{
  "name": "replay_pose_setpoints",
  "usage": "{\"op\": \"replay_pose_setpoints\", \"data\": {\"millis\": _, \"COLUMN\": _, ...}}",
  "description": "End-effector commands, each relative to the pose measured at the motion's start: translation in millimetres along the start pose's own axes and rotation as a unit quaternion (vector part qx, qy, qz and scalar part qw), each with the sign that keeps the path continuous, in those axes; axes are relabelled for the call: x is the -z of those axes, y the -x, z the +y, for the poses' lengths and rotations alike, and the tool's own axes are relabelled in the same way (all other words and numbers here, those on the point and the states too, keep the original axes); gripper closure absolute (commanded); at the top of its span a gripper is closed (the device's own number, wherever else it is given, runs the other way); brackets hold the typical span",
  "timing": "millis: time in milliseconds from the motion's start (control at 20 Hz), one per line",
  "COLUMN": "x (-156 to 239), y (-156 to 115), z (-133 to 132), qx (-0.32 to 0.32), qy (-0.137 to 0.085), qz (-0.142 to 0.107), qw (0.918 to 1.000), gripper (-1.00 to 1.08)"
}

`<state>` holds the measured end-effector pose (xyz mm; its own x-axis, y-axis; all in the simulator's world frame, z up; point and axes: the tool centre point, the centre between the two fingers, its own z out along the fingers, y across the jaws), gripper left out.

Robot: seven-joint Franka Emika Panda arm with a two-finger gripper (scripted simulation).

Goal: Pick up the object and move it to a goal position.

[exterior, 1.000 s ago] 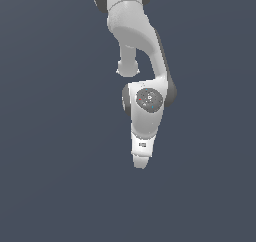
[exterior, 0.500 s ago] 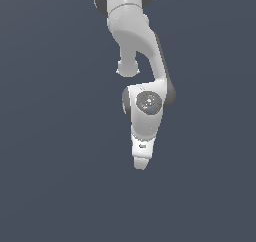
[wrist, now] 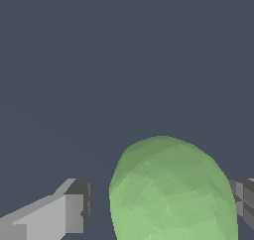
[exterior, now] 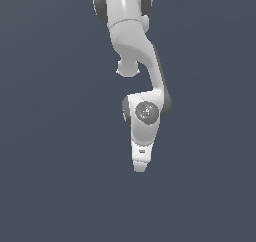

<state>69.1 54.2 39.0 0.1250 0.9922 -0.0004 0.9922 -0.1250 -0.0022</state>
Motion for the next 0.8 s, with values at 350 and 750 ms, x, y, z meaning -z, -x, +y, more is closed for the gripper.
{"op": "replay_pose_setpoints", "data": {"millis": 350, "x": -0.2, "y": -0.1, "z": 1.4, "qx": 0.0, "qy": 0.001, "qz": 0.0, "qw": 1.0, "gripper": 1.08}}
{"op": "replay_pose_setpoints", "data": {"millis": 750, "x": 0.3, "y": 0.4, "z": 3.6, "qx": 0.0, "qy": 0.001, "qz": 0.0, "qw": 1.0, "gripper": 1.08}}
